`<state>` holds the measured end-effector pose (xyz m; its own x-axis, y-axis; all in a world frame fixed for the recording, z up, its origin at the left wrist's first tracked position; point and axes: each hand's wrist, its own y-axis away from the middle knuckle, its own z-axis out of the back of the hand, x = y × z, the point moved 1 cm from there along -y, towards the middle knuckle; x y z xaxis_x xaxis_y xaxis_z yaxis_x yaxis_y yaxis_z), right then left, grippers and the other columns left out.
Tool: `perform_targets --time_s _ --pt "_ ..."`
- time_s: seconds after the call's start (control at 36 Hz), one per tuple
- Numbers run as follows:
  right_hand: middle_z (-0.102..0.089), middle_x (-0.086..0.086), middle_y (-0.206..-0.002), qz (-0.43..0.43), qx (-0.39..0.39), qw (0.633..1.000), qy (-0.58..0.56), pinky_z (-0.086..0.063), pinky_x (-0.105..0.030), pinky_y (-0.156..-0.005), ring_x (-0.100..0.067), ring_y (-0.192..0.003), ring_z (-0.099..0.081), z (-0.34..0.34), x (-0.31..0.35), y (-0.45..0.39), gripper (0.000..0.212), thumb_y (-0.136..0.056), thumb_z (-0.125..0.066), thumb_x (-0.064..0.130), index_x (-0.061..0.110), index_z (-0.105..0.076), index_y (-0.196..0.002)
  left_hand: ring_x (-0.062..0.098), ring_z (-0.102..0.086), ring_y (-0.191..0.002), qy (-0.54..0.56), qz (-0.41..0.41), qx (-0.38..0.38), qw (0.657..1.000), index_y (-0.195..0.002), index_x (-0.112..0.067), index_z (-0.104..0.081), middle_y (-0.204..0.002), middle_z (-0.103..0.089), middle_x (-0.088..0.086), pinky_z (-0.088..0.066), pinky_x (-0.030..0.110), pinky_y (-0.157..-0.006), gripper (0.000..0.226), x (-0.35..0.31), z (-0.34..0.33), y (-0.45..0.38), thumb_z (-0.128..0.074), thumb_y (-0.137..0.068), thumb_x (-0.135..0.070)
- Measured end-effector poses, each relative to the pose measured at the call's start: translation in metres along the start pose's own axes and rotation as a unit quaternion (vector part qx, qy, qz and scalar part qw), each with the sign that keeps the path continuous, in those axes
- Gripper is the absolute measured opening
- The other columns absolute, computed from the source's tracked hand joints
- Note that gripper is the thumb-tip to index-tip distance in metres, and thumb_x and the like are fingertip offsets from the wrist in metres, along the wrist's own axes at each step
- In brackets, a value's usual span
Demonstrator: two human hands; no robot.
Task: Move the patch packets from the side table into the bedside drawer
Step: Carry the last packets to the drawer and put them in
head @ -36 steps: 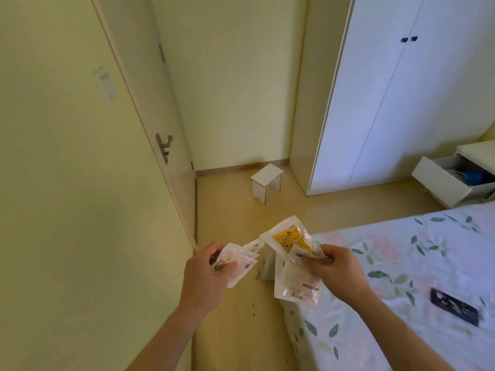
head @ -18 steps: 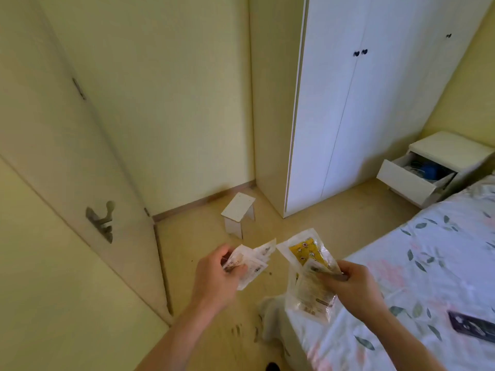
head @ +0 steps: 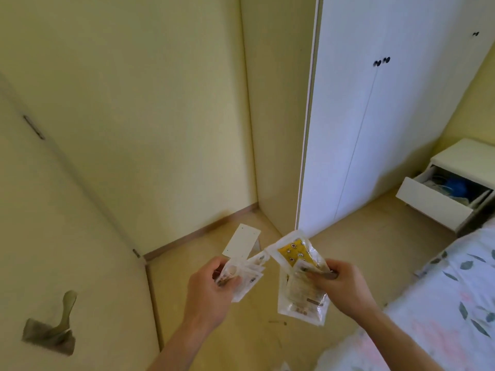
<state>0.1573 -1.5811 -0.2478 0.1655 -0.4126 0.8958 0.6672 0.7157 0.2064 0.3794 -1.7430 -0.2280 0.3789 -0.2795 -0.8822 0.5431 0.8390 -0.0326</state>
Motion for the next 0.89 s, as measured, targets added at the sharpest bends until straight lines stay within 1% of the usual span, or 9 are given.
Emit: perform_targets --time_s 0.11,0.22,0.36,0.44,0.5,0.58,0.67,0.78,0.89 --pt "-0.071 -0.003 -0.07 0.001 -0.011 1.0 0.001 -0.04 -0.019 -0.053 -0.007 -0.057 -0.054 -0.001 0.02 -0.055 0.009 -0.085 -0.076 0.03 0.028 -0.078 -0.076 0.006 -0.066 -0.075 0.006 -0.009 0.024 1.0 -0.084 -0.029 -0.071 -0.082 -0.074 -0.014 -0.049 0.016 -0.06 0.02 0.0 -0.002 -0.067 -0.078 -0.083 -0.011" --pt "-0.069 0.003 -0.064 -0.006 -0.054 0.999 -0.005 -0.038 -0.011 -0.046 -0.001 -0.05 -0.052 -0.003 0.031 -0.103 0.008 -0.086 -0.076 0.028 0.029 -0.079 -0.078 0.007 -0.065 -0.073 -0.001 -0.034 0.046 0.998 -0.083 -0.03 -0.07 -0.081 -0.073 -0.013 -0.049 0.018 -0.058 0.019 0.004 -0.006 -0.141 -0.078 -0.083 -0.014" --pt "-0.07 0.004 -0.063 -0.04 -0.121 0.992 -0.014 -0.041 -0.016 -0.046 -0.004 -0.051 -0.055 -0.001 0.035 -0.152 0.012 -0.086 -0.076 0.026 0.026 -0.077 -0.075 0.007 -0.049 -0.058 -0.013 -0.069 0.094 0.993 -0.075 -0.022 -0.06 -0.068 -0.063 -0.006 -0.038 0.022 -0.053 0.018 0.012 -0.022 -0.233 -0.075 -0.083 -0.016" --pt "-0.074 0.004 -0.07 -0.061 -0.177 0.982 -0.02 -0.048 -0.019 -0.051 -0.009 -0.057 -0.064 0.001 0.036 -0.172 0.009 -0.087 -0.075 0.029 0.03 -0.078 -0.078 0.018 -0.053 -0.062 -0.028 -0.089 0.136 0.986 -0.078 -0.02 -0.061 -0.071 -0.065 -0.004 -0.04 0.026 -0.054 0.016 0.01 -0.039 -0.284 -0.076 -0.083 -0.022" --pt "-0.074 0.009 -0.071 -0.082 -0.216 0.972 -0.031 -0.053 -0.021 -0.055 -0.01 -0.065 -0.069 0.009 0.032 -0.181 0.007 -0.087 -0.075 0.028 0.031 -0.078 -0.081 0.021 -0.058 -0.069 -0.042 -0.102 0.171 0.979 -0.08 -0.022 -0.064 -0.074 -0.066 -0.005 -0.043 0.028 -0.055 0.013 0.003 -0.062 -0.313 -0.077 -0.081 -0.024" --pt "-0.074 0.012 -0.072 -0.121 -0.26 0.957 -0.043 -0.056 -0.027 -0.061 -0.013 -0.072 -0.071 0.023 0.021 -0.184 0.004 -0.085 -0.077 0.03 0.033 -0.078 -0.084 0.014 -0.054 -0.062 -0.042 -0.131 0.203 0.97 -0.077 -0.023 -0.062 -0.07 -0.064 -0.009 -0.04 0.021 -0.053 0.018 -0.013 -0.092 -0.337 -0.08 -0.08 -0.023" --pt "-0.074 0.013 -0.072 -0.153 -0.313 0.935 -0.059 -0.054 -0.027 -0.063 -0.011 -0.074 -0.07 0.044 0.006 -0.186 0.007 -0.084 -0.078 0.031 0.036 -0.077 -0.081 0.016 -0.06 -0.066 -0.03 -0.149 0.266 0.952 -0.077 -0.023 -0.063 -0.072 -0.068 -0.007 -0.042 0.02 -0.055 0.018 -0.033 -0.135 -0.361 -0.081 -0.081 -0.024" --pt "-0.074 0.011 -0.069 -0.181 -0.379 0.902 -0.102 -0.048 -0.023 -0.06 -0.011 -0.076 -0.07 0.083 -0.009 -0.199 0.009 -0.083 -0.08 0.024 0.031 -0.075 -0.08 0.013 -0.066 -0.072 -0.024 -0.181 0.319 0.93 -0.082 -0.026 -0.067 -0.077 -0.072 -0.01 -0.053 0.03 -0.065 0.016 -0.059 -0.195 -0.391 -0.082 -0.08 -0.023" --pt "-0.074 0.007 -0.08 -0.192 -0.401 0.888 -0.116 -0.044 -0.021 -0.059 -0.012 -0.079 -0.068 0.125 -0.023 -0.225 0.007 -0.085 -0.077 0.027 0.031 -0.073 -0.081 0.009 -0.063 -0.069 -0.022 -0.217 0.343 0.914 -0.081 -0.026 -0.067 -0.075 -0.07 -0.011 -0.051 0.022 -0.063 0.018 -0.087 -0.254 -0.421 -0.083 -0.08 -0.018"
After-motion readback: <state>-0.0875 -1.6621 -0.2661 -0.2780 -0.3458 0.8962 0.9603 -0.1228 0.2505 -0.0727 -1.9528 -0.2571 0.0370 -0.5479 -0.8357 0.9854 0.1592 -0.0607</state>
